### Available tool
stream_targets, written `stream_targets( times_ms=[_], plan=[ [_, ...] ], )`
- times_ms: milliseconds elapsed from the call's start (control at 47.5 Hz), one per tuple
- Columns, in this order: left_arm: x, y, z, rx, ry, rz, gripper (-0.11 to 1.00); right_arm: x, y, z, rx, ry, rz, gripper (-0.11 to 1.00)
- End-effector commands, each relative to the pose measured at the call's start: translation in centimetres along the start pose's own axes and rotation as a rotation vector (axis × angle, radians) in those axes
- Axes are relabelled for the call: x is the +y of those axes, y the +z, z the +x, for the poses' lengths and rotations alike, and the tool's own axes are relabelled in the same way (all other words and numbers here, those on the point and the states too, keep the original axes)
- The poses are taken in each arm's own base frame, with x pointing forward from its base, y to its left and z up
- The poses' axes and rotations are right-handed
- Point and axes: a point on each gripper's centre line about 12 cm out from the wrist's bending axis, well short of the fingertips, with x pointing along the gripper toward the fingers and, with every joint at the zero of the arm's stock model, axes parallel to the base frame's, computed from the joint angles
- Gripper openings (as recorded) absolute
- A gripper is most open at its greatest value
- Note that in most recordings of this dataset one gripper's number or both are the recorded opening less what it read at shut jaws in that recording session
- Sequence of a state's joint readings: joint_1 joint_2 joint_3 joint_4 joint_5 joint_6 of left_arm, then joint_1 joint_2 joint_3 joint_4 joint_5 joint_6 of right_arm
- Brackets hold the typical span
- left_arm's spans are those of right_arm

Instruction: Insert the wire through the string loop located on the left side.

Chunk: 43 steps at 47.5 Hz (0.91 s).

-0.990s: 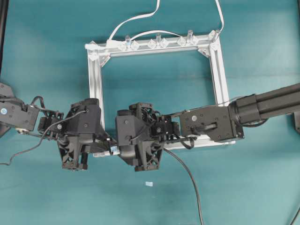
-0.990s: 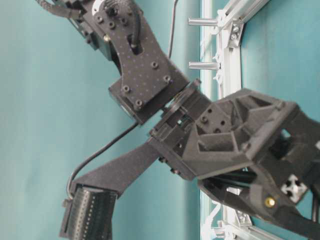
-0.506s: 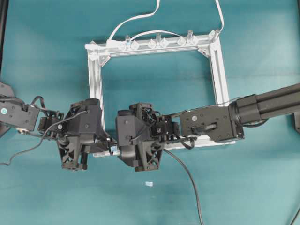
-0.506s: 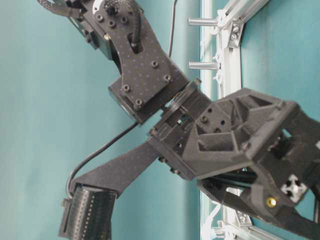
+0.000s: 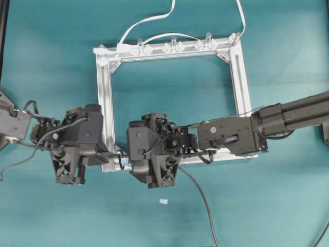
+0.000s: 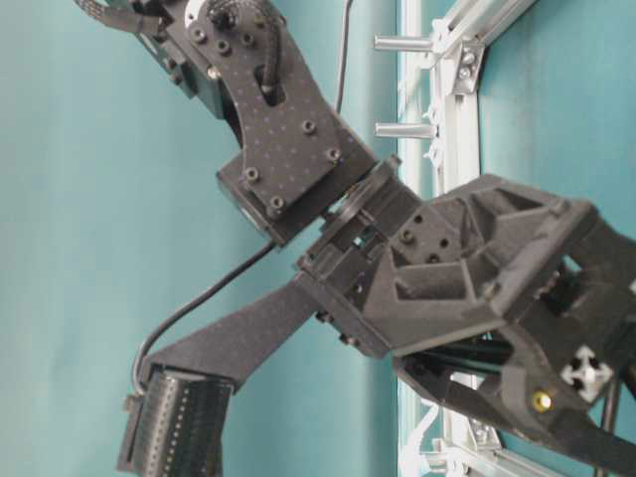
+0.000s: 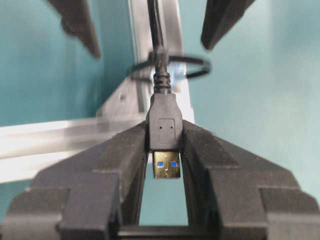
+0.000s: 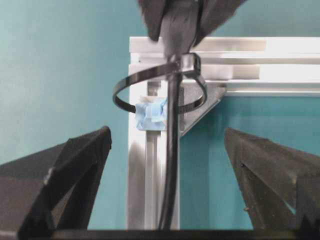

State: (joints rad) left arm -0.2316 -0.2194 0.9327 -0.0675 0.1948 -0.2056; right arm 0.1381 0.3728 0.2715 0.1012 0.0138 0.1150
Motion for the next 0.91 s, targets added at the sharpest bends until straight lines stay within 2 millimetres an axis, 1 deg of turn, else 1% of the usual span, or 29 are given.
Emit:
stream_targets(
  times_ms=[0, 126, 485, 632, 885],
  plan=[
    [-0.2, 0.4, -1.0, -0.025, -0.008, -0.018, 0.20, 0.5, 1.4, -0.9, -0.040, 0.012, -0.009, 0.95],
    [-0.3, -0.3, -1.5, -0.023, -0.014, -0.043, 0.20, 0.5, 1.4, -0.9, -0.040, 0.012, -0.009, 0.95],
    [-1.9, -3.0, -2.9, 0.037, -0.056, -0.045, 0.20, 0.6, 1.4, -0.9, -0.039, 0.013, -0.010, 0.95],
    [-1.7, -3.7, -3.4, 0.046, -0.055, -0.077, 0.20, 0.6, 1.4, -0.9, -0.039, 0.013, -0.010, 0.95],
    [-1.3, -4.9, -4.5, 0.053, -0.055, -0.076, 0.20, 0.7, 1.4, -0.9, -0.039, 0.014, -0.011, 0.95]
  ],
)
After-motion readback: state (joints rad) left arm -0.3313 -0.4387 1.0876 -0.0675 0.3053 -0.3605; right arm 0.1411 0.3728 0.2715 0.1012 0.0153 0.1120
